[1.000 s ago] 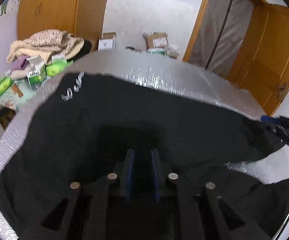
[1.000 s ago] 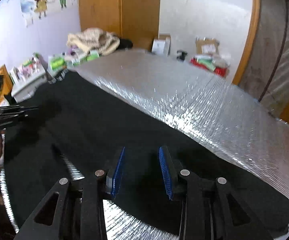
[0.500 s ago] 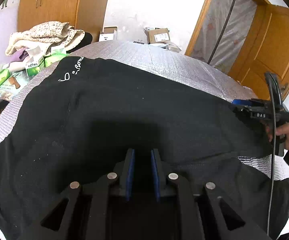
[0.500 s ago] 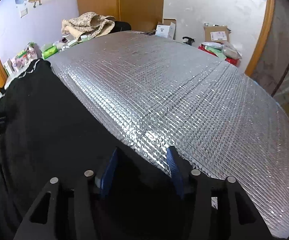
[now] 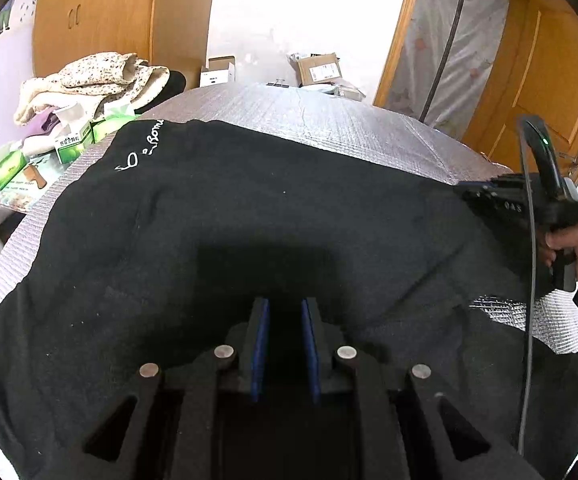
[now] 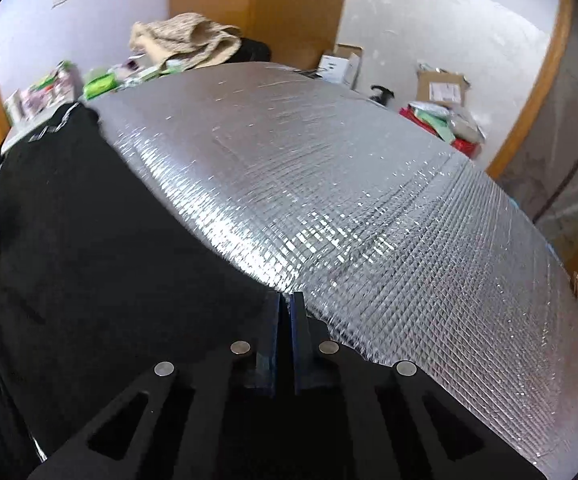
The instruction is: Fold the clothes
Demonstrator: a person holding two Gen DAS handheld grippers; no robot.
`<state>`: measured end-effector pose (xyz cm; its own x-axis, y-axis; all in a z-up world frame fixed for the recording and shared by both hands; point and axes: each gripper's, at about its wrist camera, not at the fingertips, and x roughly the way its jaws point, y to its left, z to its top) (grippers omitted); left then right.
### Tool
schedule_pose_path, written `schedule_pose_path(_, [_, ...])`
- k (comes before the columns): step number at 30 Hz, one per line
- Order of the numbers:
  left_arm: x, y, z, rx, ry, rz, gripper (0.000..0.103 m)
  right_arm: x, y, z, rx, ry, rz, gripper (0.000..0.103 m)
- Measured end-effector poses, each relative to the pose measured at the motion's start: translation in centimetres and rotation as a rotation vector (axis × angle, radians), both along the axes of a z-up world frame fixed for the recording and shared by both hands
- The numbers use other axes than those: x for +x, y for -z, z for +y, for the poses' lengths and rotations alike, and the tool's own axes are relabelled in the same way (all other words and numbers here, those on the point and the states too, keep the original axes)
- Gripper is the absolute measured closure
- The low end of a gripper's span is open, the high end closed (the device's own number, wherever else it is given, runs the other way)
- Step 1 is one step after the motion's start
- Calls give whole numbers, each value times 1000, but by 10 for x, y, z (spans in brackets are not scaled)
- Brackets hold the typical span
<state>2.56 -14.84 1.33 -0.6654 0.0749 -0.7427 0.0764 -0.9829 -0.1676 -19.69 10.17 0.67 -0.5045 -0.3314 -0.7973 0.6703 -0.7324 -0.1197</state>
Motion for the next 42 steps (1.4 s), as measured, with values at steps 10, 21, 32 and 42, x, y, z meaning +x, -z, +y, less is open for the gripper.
schedule_pose_path(10, [-1, 0, 1, 4, -1, 0, 86, 29, -15, 24, -52, -4, -23, 80])
schedule_pose_path(21, [-2, -1, 2, -6, 0, -1, 86, 37, -10, 161, -73, 260, -48, 74])
schedule_pose_path(32, [-2, -6, 16, -105, -7, -12, 86, 67, -12, 297, -44, 626, -8, 72])
schedule_pose_path(42, [6, -53, 100, -49, 177, 118, 86, 89, -24, 380, -126, 904, 12, 71])
